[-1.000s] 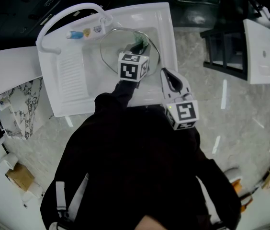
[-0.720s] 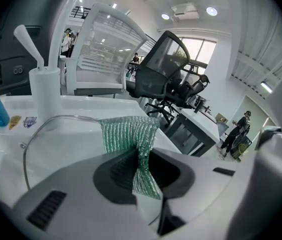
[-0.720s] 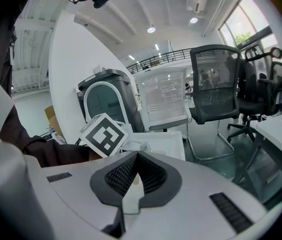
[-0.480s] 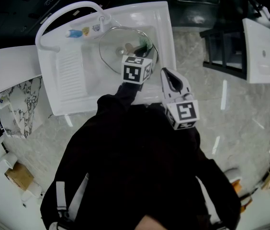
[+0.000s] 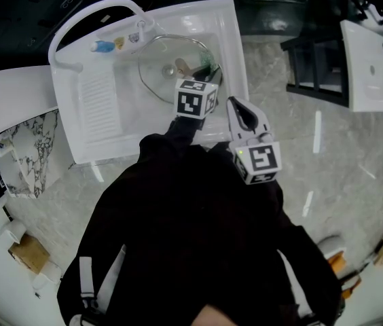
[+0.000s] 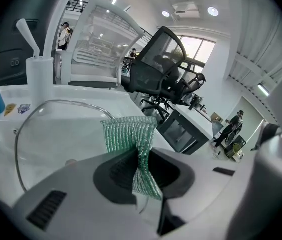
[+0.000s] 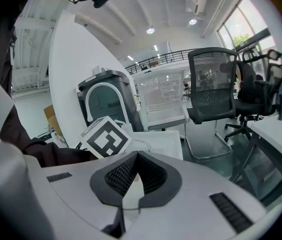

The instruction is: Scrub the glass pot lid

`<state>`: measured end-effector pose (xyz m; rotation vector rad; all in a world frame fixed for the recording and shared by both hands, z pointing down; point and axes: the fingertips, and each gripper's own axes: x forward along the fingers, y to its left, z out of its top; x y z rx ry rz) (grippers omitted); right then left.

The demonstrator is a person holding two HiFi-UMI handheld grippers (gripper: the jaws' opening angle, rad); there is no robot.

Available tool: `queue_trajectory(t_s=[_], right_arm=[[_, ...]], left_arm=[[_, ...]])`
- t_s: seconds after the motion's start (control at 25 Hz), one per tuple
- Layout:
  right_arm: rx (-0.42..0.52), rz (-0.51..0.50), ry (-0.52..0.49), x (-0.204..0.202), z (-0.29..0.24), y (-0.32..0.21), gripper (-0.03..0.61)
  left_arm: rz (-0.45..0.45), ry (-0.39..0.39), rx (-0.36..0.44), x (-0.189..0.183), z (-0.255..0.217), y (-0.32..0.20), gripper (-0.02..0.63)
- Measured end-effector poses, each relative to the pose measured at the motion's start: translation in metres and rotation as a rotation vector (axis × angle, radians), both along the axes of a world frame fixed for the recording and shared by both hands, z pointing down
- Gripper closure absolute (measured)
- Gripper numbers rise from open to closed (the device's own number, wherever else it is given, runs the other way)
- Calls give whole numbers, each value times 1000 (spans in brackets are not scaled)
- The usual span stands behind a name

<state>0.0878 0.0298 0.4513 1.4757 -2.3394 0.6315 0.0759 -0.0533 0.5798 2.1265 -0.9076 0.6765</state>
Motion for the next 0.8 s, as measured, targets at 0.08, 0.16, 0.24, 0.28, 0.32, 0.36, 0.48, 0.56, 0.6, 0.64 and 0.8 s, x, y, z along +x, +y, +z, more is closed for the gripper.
queue_trajectory(t_s=[0.08,0.16,0.24,0.28,0.32,0.36,0.48,0.56,0.6,0.64,0.8], right_arm=[[1,-2,4,0,-1,2,577],[1,-3,6,-1,-1,4,577],[1,-6,8,-3,-1,6,576],[1,-8,8,-5,-1,6,577],[2,-12,9,-8,-1,6,576],[3,-17,9,-12,-1,6,577],[10,-41,15,-24,-2,6,577],[14,-54,12,-34,-4,5,577],[16,-56,3,-40,-5,4,576],[18,-58,-6,-47,-7,2,577],[23,-87,-8,-67,-6,1,576]], left_arm=[[-5,5,-1,-1,-2,0,551],[-5,15,-4,-3,-5,2,551],[-3,29,-11,-7,-8,5,551],[-4,34,-11,-11,-9,6,551],[-7,36,-8,-15,-11,7,551],[-11,35,-3,-20,-12,7,551],[-33,28,15,-39,-18,5,552],[-54,23,24,-53,-21,3,552],[-65,20,28,-60,-21,2,552],[-77,17,30,-68,-21,1,552],[-131,2,36,-102,-18,-5,552]])
